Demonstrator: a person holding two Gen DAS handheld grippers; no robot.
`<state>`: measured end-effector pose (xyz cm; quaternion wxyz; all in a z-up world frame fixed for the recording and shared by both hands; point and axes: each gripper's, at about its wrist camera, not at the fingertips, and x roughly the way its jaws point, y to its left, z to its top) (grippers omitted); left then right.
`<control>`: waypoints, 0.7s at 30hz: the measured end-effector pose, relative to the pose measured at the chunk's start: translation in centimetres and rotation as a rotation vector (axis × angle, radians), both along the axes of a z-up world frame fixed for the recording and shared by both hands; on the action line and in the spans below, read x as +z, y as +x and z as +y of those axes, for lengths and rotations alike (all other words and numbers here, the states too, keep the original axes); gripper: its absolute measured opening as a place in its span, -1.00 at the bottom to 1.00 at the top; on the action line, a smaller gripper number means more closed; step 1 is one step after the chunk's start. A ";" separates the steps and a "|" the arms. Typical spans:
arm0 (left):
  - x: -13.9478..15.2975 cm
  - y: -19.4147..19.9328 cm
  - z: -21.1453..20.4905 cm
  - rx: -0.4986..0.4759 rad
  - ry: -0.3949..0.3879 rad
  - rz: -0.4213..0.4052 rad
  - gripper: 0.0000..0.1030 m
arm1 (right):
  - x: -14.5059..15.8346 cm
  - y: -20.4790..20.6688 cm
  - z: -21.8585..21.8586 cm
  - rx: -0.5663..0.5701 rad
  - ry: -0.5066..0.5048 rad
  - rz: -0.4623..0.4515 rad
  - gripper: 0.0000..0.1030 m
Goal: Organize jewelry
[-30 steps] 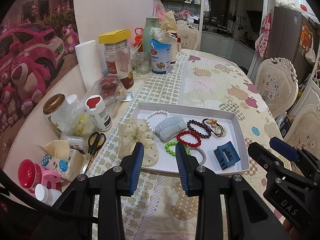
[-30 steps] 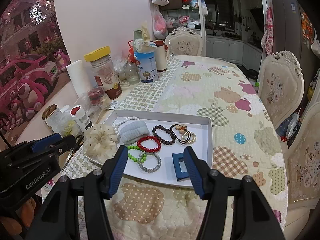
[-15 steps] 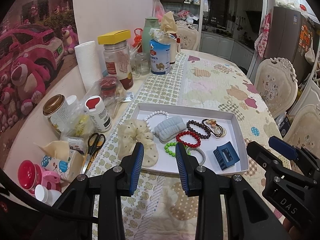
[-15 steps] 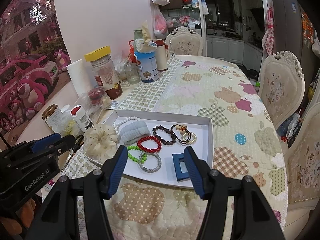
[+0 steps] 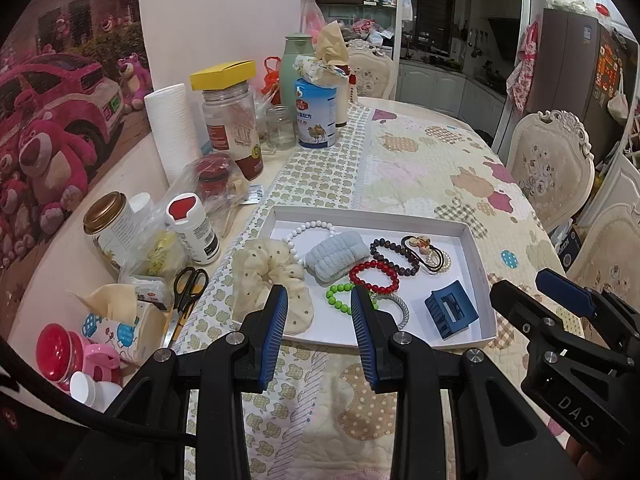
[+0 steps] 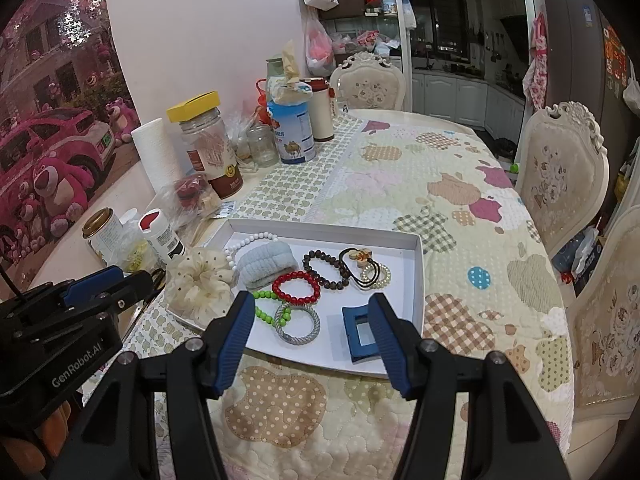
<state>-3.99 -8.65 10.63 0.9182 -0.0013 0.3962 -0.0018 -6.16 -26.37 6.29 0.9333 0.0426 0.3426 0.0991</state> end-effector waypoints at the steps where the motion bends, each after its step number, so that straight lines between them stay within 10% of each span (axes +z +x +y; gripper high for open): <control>1: 0.0 -0.1 0.0 0.000 0.000 0.000 -0.38 | 0.0 0.0 0.0 0.000 0.001 0.001 0.20; 21: -0.7 0.4 0.1 -0.003 0.003 0.010 -0.38 | -0.7 0.5 0.3 0.010 0.001 0.016 0.21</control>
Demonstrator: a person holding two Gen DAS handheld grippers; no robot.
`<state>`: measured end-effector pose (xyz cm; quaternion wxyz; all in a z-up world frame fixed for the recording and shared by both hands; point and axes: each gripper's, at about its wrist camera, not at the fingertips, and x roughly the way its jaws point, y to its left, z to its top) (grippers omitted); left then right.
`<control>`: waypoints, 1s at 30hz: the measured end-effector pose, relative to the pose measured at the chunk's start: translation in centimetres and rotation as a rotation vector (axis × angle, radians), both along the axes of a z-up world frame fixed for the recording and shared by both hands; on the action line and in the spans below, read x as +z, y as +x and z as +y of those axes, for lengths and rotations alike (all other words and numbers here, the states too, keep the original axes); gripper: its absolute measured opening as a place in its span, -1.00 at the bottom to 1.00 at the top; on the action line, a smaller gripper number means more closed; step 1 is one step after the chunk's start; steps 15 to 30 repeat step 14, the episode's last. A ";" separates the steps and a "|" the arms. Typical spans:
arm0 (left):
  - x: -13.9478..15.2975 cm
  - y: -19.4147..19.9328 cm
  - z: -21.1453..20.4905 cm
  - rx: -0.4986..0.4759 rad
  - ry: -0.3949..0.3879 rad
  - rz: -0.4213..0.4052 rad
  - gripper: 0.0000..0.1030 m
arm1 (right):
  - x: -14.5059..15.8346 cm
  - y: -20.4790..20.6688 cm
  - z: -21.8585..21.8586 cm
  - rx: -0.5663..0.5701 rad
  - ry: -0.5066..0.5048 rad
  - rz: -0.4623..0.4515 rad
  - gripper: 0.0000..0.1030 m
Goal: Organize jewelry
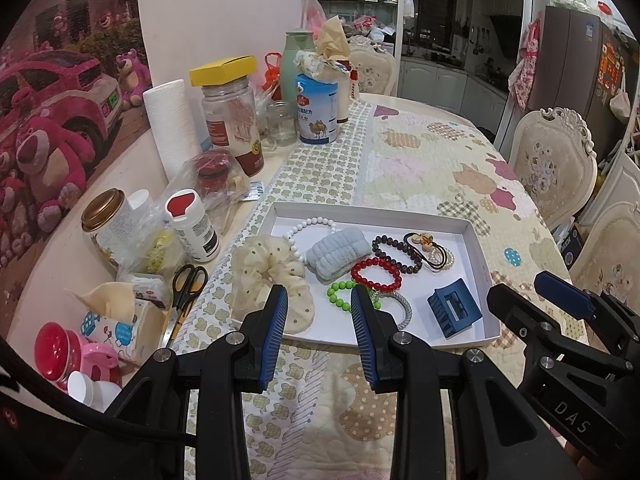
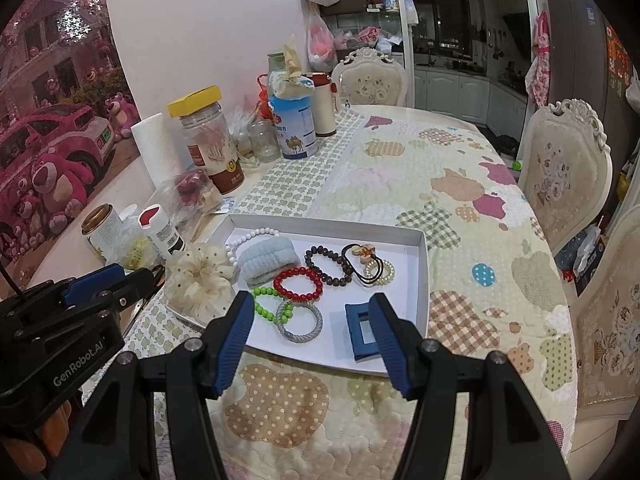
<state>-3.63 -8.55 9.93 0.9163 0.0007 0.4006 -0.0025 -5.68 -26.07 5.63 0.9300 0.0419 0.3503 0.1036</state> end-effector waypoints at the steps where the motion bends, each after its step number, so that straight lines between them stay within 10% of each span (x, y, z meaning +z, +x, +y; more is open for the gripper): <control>1: -0.1 0.1 0.0 -0.001 0.000 0.001 -0.38 | -0.1 0.1 0.0 0.001 0.000 0.002 0.21; 30: -0.9 0.6 -1.0 -0.034 0.009 0.003 -0.38 | -1.2 0.5 -1.8 -0.015 0.014 0.016 0.21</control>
